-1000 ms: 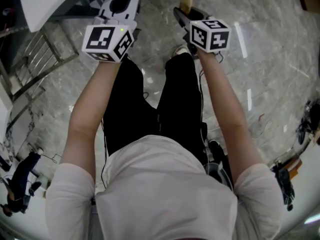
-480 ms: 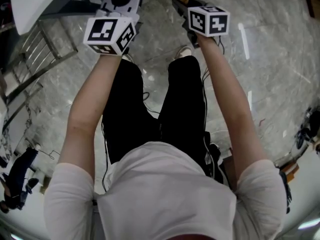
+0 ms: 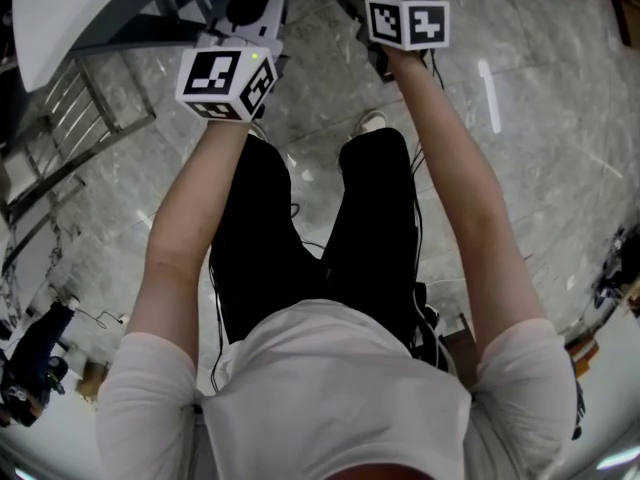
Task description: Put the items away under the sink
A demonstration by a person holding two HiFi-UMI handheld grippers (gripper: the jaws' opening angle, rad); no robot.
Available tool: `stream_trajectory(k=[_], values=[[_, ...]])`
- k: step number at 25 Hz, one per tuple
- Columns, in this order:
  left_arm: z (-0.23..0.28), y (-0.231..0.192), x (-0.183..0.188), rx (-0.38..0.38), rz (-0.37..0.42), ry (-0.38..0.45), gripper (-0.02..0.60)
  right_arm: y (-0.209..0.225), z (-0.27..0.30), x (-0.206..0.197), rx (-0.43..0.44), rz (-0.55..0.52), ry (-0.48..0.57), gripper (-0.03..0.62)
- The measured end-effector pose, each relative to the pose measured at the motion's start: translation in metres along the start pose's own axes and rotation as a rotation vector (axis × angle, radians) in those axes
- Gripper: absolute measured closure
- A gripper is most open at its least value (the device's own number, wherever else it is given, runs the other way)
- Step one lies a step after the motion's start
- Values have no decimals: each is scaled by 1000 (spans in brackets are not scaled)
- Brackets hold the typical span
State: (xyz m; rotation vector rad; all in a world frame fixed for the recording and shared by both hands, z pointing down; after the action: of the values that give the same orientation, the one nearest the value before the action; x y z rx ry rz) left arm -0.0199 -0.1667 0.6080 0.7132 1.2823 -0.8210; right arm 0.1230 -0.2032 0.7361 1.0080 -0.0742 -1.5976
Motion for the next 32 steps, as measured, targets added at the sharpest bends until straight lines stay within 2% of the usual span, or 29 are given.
stream_trajectory(k=[7, 20, 22, 26, 32], values=[[1, 5, -9, 9, -1, 5, 579, 11, 27, 10, -16, -9, -26, 473], [-28, -16, -14, 74, -37, 32, 580, 0, 84, 46, -21, -52, -117, 471], [-30, -17, -14, 74, -38, 37, 580, -2, 91, 60, -31, -55, -70, 466], [-34, -19, -16, 65, -35, 32, 580, -8, 97, 89, -44, -86, 91, 397], [-35, -17, -18, 59, -42, 18, 580, -6, 81, 92, -119, -172, 147, 388]])
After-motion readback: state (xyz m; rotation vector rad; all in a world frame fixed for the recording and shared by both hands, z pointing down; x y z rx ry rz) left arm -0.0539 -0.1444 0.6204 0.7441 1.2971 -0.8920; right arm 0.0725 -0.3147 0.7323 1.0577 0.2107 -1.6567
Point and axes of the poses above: the fingertips, and each gripper's own axes: z forward along the fingers, y to its right, x out of its top, the point moved 5 cm from there along -z, backward along the fingers, and after that the axes turned 11 degrees about z, right-handed, at the moved point
